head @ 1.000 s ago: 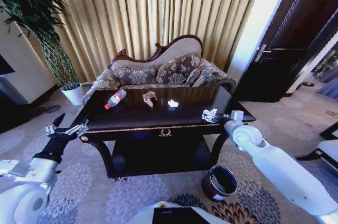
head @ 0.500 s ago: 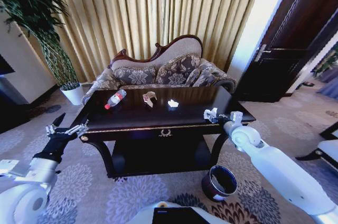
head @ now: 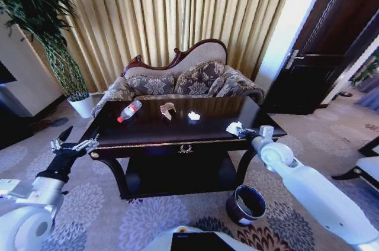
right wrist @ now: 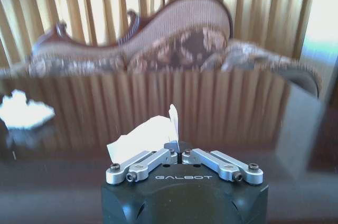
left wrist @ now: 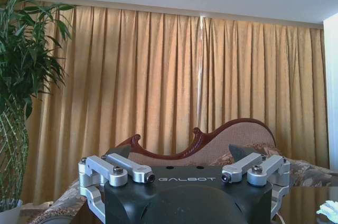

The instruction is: Move to the front of the table and place the trash on the table into the trash bin.

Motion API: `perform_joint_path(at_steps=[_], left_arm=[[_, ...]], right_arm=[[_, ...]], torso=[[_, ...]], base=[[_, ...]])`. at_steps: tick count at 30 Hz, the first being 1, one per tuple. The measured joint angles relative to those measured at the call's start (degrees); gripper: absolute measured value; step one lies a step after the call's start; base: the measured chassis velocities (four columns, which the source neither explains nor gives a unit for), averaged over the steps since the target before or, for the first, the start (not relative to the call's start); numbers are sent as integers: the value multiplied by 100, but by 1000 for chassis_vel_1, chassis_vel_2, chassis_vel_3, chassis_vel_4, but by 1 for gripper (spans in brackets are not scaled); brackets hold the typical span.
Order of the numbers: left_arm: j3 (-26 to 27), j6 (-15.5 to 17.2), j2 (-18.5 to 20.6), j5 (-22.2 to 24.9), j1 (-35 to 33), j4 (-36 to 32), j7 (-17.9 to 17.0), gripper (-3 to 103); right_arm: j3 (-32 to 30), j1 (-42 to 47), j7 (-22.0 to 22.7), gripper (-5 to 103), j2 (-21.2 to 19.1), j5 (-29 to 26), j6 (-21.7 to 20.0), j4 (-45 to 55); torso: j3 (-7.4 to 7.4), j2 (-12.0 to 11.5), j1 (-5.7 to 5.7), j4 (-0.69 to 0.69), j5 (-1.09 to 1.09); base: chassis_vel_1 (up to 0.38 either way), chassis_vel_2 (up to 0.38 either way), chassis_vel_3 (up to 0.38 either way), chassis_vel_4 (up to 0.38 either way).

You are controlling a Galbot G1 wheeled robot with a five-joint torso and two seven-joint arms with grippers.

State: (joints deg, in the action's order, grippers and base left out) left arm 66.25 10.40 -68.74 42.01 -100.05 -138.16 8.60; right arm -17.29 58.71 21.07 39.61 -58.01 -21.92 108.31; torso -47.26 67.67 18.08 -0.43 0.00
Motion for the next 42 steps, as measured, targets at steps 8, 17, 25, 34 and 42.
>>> perform_joint_path(at_steps=[8, 17, 25, 34, 42], left_arm=[[23, 0, 9, 13, 30, 2, -31, 100], [91, 1, 158, 217, 199, 324, -188, 100], [77, 295, 301, 362, 300, 471, -436, 100], [170, 868, 518, 611, 391, 299, -823, 100], [199, 944, 602, 684, 368, 347, -830, 100]], right_arm=[[-163, -277, -25, 0, 31, 95, 711, 398], [114, -711, -250, 0, 346, 316, 829, 311], [379, -896, -218, 0, 640, 606, 755, 181], [-122, -131, -172, 0, 547, 1278, 619, 770], [-343, 393, 76, 0, 574, 1269, 429, 1263]], torso=[[0, 0, 0, 0, -2], [0, 0, 0, 0, -2], [0, 0, 0, 1, -2], [1, 0, 0, -1, 0], [1, 0, 0, 0, -1]], base=[[0, 0, 0, 0], [0, 0, 0, 0], [0, 0, 0, 0], [0, 0, 0, 0], [0, 0, 0, 0]])
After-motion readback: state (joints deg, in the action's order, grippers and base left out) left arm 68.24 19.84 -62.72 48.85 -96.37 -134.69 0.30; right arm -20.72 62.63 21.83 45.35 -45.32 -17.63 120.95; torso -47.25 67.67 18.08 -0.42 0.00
